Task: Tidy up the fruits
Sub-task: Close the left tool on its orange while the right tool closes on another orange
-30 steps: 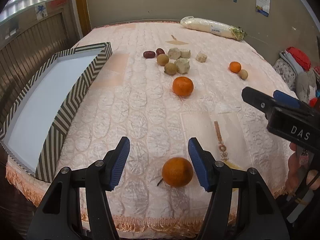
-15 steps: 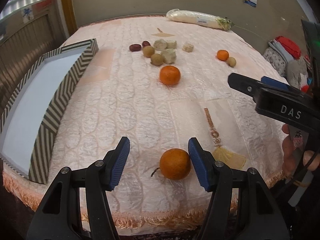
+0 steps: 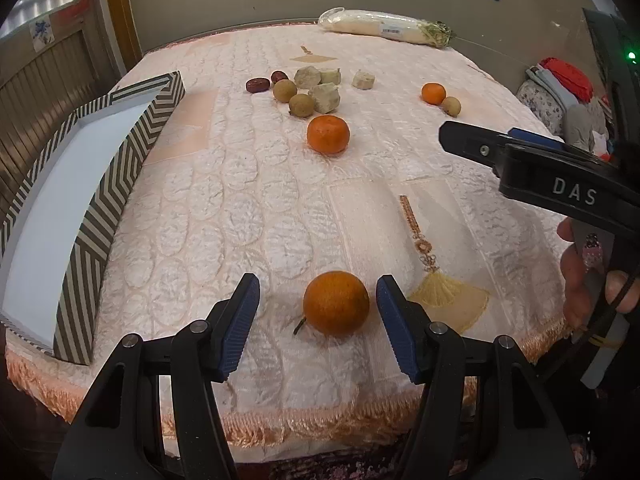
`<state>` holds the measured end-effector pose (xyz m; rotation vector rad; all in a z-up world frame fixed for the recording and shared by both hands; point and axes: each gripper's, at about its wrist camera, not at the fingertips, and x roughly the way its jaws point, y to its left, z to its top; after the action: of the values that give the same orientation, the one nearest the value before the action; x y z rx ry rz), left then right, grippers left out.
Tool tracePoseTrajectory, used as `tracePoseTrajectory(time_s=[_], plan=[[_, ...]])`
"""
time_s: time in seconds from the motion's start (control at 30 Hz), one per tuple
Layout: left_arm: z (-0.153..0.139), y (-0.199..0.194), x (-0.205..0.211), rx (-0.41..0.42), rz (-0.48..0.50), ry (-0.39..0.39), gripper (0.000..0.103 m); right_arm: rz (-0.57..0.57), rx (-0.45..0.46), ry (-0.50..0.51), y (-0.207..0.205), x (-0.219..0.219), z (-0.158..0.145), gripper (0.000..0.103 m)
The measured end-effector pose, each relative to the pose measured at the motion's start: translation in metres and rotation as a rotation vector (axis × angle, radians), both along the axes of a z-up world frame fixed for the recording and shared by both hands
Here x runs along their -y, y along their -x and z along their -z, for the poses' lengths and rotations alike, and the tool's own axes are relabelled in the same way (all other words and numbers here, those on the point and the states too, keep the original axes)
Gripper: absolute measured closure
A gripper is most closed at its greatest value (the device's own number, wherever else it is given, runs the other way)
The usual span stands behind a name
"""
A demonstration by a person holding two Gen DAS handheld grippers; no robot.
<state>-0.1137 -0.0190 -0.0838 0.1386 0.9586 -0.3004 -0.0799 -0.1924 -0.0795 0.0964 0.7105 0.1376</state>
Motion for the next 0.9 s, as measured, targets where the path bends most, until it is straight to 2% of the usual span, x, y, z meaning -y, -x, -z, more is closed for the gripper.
tracePoseTrajectory(time_s=[0.2,0.23,0.3,0.37,0.63,0.9], plan=[[0.001,0.001,0.0,-0.006,0.012,0.007,0.044,-0.016,0.001,0.003,0.0,-0.003,-0.001,0.001],[0.001,0.001,0.0,-0.002,0.011,0.005,0.048,-0.016,0.001,0.003,0.0,-0.003,-0.001,0.001],[0.001,0.0,0.0,-0.007,0.01,0.01,0.064,-0.016,0.0,0.004,0.0,-0.003,-0.001,0.001],[0.0,-0.001,-0.001,-0.01,0.009,0.026,0.07,-0.015,0.0,0.003,0.0,-0.004,-0.002,0.001],[-0.009,-0.018,-0.009,0.012,-0.05,0.04,0.071,-0.042,0.011,0.01,0.0,-0.01,-0.006,0.002],[-0.018,-0.045,-0.021,0.048,-0.124,0.001,0.071,-0.136,-0.007,0.018,-0.014,-0.033,-0.006,0.013]])
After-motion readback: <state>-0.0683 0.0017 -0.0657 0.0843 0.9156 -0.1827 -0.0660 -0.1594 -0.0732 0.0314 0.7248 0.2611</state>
